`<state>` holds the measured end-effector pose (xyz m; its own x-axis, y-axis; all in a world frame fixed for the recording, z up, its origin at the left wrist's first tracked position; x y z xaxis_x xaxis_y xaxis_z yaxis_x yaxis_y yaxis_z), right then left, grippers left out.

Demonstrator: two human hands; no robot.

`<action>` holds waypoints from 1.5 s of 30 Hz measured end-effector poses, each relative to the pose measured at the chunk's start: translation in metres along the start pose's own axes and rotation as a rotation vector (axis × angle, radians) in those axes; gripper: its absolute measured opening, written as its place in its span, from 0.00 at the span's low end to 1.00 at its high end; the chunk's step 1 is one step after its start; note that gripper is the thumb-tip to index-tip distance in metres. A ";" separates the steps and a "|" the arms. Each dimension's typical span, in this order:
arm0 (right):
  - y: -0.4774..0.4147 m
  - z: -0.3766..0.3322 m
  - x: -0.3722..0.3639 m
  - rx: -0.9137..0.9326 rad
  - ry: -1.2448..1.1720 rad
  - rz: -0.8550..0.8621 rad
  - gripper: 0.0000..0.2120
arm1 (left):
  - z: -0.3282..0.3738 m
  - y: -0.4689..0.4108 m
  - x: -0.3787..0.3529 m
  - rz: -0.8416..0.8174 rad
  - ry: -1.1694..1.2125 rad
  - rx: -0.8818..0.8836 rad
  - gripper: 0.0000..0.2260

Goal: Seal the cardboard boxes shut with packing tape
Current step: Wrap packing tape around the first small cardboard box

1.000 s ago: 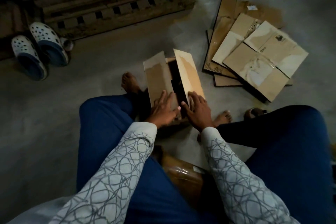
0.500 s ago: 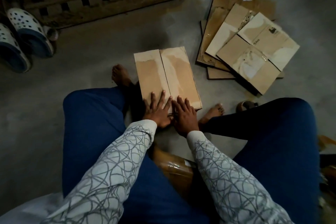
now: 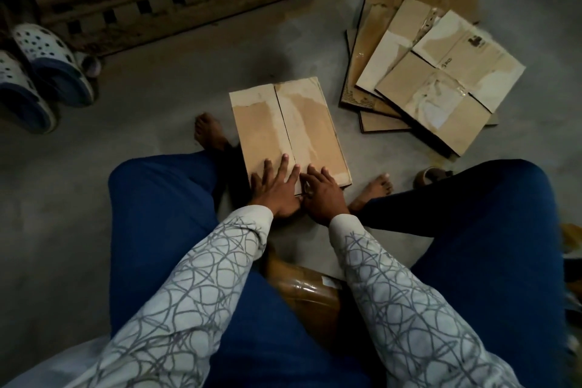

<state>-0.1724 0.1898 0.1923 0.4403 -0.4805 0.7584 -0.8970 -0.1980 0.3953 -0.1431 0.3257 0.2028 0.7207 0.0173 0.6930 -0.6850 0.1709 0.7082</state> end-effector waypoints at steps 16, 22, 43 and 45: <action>0.019 0.003 0.023 -0.069 -0.391 0.571 0.10 | -0.007 0.020 0.025 0.184 0.066 -0.127 0.34; 0.044 0.040 0.042 -0.181 -0.451 0.762 0.11 | 0.044 0.019 0.040 0.473 0.252 -0.418 0.25; 0.018 0.329 0.056 -0.836 -0.665 0.678 0.18 | 0.285 -0.123 -0.055 0.021 0.760 -0.229 0.13; 0.003 0.350 0.048 -0.843 -0.636 0.616 0.25 | 0.288 -0.140 -0.061 -0.007 0.782 -0.184 0.12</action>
<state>-0.1676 -0.1327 0.0484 -0.3592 -0.6775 0.6418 -0.5379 0.7123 0.4509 -0.1222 0.0175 0.1003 0.6369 0.6894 0.3452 -0.7011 0.3317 0.6312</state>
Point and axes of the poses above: each hand's wrist, its own y-axis away from the middle knuckle, its own x-axis out of the back of the hand, z = x × y, the point moved 1 cm from there along -y, towards the middle knuckle, and after that the axes turned 6 degrees about x, right-handed, at the moved point
